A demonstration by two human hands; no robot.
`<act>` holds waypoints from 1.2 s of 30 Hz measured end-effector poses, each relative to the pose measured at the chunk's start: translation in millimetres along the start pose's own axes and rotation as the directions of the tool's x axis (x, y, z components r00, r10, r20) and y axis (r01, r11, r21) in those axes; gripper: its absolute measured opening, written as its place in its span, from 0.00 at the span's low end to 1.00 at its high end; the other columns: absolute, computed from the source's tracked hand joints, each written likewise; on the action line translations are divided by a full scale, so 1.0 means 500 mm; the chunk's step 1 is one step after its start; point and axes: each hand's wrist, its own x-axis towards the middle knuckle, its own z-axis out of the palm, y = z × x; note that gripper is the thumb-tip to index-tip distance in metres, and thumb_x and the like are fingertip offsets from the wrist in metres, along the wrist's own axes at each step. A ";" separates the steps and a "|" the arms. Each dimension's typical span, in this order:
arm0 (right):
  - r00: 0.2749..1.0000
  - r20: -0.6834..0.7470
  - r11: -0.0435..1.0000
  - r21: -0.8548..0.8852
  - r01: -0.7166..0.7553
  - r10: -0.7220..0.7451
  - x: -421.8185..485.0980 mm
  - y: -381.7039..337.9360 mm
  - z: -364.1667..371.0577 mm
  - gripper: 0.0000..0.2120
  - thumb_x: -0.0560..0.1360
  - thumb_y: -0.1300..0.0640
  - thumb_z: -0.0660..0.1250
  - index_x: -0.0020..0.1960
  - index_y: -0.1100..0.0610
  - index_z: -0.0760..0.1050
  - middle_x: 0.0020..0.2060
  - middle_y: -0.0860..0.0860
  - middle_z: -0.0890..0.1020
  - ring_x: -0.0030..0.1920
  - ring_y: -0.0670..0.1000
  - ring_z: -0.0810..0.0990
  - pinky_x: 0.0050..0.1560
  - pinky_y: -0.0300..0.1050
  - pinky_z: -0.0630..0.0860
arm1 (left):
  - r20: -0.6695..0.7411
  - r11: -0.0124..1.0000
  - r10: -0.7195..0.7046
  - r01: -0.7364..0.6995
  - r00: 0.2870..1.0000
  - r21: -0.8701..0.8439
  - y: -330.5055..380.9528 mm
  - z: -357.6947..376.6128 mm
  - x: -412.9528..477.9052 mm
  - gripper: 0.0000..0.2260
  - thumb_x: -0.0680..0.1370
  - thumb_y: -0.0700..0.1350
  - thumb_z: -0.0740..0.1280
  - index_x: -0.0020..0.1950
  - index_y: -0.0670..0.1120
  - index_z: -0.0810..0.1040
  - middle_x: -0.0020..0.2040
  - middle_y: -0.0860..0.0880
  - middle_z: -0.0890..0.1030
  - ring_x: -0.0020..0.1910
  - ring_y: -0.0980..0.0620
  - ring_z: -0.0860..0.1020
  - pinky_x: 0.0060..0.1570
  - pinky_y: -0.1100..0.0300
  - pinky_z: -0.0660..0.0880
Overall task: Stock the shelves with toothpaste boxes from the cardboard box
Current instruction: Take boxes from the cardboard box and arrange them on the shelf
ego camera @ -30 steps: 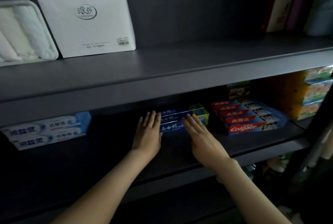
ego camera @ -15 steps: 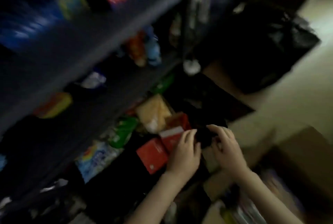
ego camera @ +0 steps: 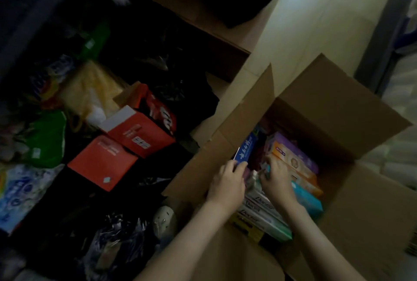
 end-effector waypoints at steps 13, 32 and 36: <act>0.999 -0.010 0.969 0.244 -0.046 0.050 0.063 0.121 0.065 0.21 0.78 0.53 0.64 0.69 0.52 0.66 0.62 0.49 0.72 0.64 0.49 0.68 0.68 0.51 0.64 | 0.445 -0.180 -0.725 0.480 0.525 -0.859 -0.005 0.177 0.216 0.22 0.76 0.51 0.70 0.64 0.40 0.72 0.47 0.41 0.79 0.39 0.43 0.79 0.33 0.54 0.74; 0.913 0.151 0.904 -0.151 0.401 -0.379 0.001 -0.003 -0.049 0.40 0.74 0.60 0.66 0.78 0.52 0.46 0.76 0.52 0.54 0.76 0.53 0.49 0.73 0.50 0.48 | 0.011 0.196 -0.743 0.234 0.669 -0.952 0.133 0.010 -0.026 0.10 0.74 0.40 0.72 0.51 0.47 0.73 0.50 0.47 0.80 0.46 0.51 0.81 0.41 0.58 0.79; 0.823 0.077 0.793 -0.233 0.563 -0.562 -0.052 -0.111 -0.131 0.31 0.66 0.60 0.72 0.68 0.58 0.68 0.64 0.55 0.74 0.65 0.56 0.70 0.67 0.50 0.60 | -0.061 0.265 -0.610 0.131 0.790 -0.955 0.138 -0.144 -0.146 0.11 0.73 0.40 0.73 0.50 0.46 0.73 0.50 0.45 0.81 0.45 0.51 0.81 0.38 0.64 0.76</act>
